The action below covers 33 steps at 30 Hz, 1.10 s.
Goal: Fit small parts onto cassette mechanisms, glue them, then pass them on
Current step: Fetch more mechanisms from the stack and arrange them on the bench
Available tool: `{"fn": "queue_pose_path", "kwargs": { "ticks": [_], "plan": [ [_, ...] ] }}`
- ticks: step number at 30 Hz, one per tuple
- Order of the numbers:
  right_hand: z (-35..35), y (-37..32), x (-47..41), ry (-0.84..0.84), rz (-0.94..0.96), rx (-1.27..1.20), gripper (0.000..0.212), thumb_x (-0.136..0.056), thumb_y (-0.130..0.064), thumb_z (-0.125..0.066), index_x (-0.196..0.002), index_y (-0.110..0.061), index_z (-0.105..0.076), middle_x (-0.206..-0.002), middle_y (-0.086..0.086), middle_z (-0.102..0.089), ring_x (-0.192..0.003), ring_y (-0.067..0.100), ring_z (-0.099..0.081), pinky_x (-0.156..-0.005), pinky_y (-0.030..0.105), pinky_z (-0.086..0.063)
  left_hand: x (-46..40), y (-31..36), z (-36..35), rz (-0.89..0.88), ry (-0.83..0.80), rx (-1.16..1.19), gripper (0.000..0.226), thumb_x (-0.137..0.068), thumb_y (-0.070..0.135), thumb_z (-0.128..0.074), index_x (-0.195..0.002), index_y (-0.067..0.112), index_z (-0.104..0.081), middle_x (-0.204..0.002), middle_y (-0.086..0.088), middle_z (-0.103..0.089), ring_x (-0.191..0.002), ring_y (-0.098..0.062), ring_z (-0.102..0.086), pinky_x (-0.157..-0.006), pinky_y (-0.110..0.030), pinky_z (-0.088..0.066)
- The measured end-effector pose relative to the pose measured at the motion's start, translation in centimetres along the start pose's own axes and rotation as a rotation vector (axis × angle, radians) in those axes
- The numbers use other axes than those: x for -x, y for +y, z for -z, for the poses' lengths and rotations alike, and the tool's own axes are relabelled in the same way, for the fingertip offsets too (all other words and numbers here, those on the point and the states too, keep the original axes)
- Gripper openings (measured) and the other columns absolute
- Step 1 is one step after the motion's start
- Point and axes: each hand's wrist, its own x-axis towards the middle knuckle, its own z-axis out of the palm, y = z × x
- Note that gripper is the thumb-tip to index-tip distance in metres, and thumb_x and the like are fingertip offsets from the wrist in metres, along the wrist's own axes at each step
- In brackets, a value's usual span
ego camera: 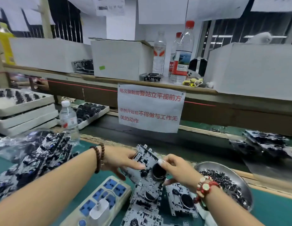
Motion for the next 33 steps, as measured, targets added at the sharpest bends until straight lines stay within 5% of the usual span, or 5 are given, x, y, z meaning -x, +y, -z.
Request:
{"fn": "queue_pose_path", "kwargs": {
  "ticks": [6,13,22,27,33],
  "plan": [
    [-0.3,1.5,1.3,0.068,-0.095,-0.053,0.03,-0.095,-0.033,-0.049,-0.093,-0.004,-0.054,-0.089,0.002,-0.054,-0.059,0.006,-0.062,-0.075,0.04,-0.058,-3.4,0.5,-1.0,-0.051,0.284,-0.386,0.036,-0.093,0.043,-0.046,-0.117,0.016,-0.05,-0.101,-0.003,-0.055,-0.08,-0.012,-0.051,-0.073,-0.023,-0.049],
    [-2.9,3.1,1.9,0.093,-0.307,-0.095,0.028,-0.094,-0.029,-0.051,-0.074,-0.013,-0.043,-0.079,0.002,-0.047,-0.047,0.005,-0.059,-0.065,0.027,-0.059,-6.5,-0.8,-1.0,-0.01,0.26,-0.546,0.037,-0.094,0.043,-0.046,-0.063,0.022,-0.041,-0.06,0.007,-0.046,-0.046,0.001,-0.044,-0.051,-0.011,-0.041],
    [-3.7,3.2,1.2,-0.005,-0.328,0.196,0.037,-0.091,-0.027,-0.05,-0.056,-0.02,-0.038,-0.059,-0.004,-0.04,-0.064,0.008,-0.046,-0.056,0.017,-0.036,-11.2,-0.2,-1.6,0.023,0.146,-0.718,0.029,-0.093,0.037,-0.051,-0.103,0.012,-0.063,-0.092,0.003,-0.059,-0.084,-0.009,-0.051,-0.087,-0.027,-0.045],
    [-1.6,3.9,0.8,0.131,-0.206,0.551,0.013,-0.093,-0.025,-0.046,-0.096,-0.021,-0.059,-0.11,0.001,-0.06,-0.101,0.015,-0.053,-0.096,0.025,-0.041,-13.0,-1.5,-2.4,0.057,0.171,-0.76,0.024,-0.094,0.035,-0.049,-0.074,0.023,-0.051,-0.075,0.008,-0.051,-0.075,-0.011,-0.048,-0.078,-0.028,-0.044],
    [-0.3,5.3,-2.8,0.064,-0.171,0.692,0.051,-0.092,-0.027,-0.045,-0.141,-0.026,-0.032,-0.144,-0.003,-0.033,-0.134,0.022,-0.021,-0.108,0.038,-0.032,-12.8,-1.5,-2.4,0.078,0.231,-0.782,0.03,-0.093,0.037,-0.051,-0.118,0.02,-0.053,-0.123,0.0,-0.055,-0.114,-0.018,-0.052,-0.097,-0.028,-0.041]
  ]
}}
